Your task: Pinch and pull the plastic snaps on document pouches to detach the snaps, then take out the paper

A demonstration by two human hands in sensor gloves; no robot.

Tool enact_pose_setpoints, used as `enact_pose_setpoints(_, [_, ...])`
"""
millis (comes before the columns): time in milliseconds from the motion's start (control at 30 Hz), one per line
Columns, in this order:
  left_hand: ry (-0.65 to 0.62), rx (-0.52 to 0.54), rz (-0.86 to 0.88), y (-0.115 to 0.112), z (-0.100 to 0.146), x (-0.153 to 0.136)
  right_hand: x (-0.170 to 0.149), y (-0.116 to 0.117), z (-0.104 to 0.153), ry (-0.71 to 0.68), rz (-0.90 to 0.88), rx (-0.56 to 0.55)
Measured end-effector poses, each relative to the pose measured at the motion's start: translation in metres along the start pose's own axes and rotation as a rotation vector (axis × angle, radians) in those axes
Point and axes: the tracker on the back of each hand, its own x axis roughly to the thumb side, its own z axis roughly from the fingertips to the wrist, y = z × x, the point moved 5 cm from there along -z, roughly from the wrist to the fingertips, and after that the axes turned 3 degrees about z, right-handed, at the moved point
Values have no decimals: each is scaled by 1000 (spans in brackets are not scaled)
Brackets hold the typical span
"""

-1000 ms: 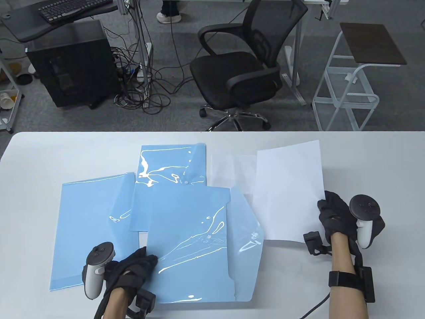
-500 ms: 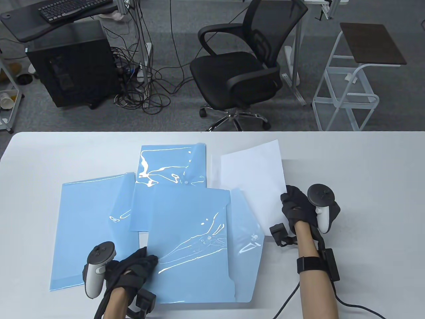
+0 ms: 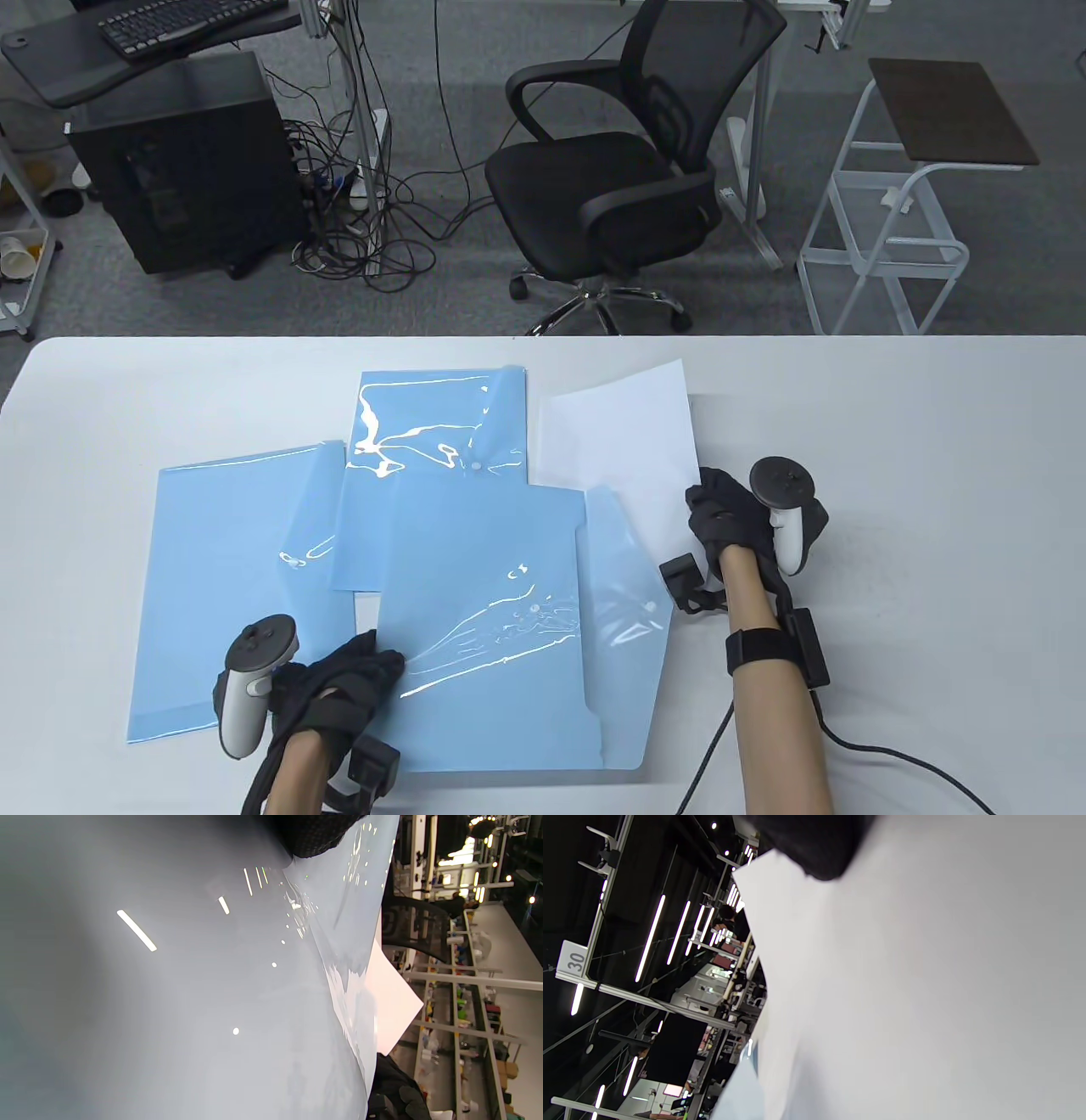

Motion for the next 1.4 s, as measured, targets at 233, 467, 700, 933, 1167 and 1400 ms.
enact_pose_setpoints(233, [1, 1, -6, 0, 0, 1, 1, -4, -1, 1, 48, 29])
enact_pose_setpoints(467, [-1, -1, -5, 0, -1, 1, 7, -18, 7, -17, 62, 13])
enact_pose_setpoints(700, [-19, -9, 4, -2, -2, 2, 17, -41, 32, -76, 134, -24])
enact_pose_setpoints(933, [-46, -18, 2, -7, -2, 5, 26, -55, 67, -159, 142, -2])
enact_pose_setpoints(1167, [-73, -35, 2, -13, -1, 8, 14, -47, 95, -127, 45, 50])
enact_pose_setpoints(1400, [-66, -47, -6, -18, -3, 4, -7, -19, 107, -64, -40, 278])
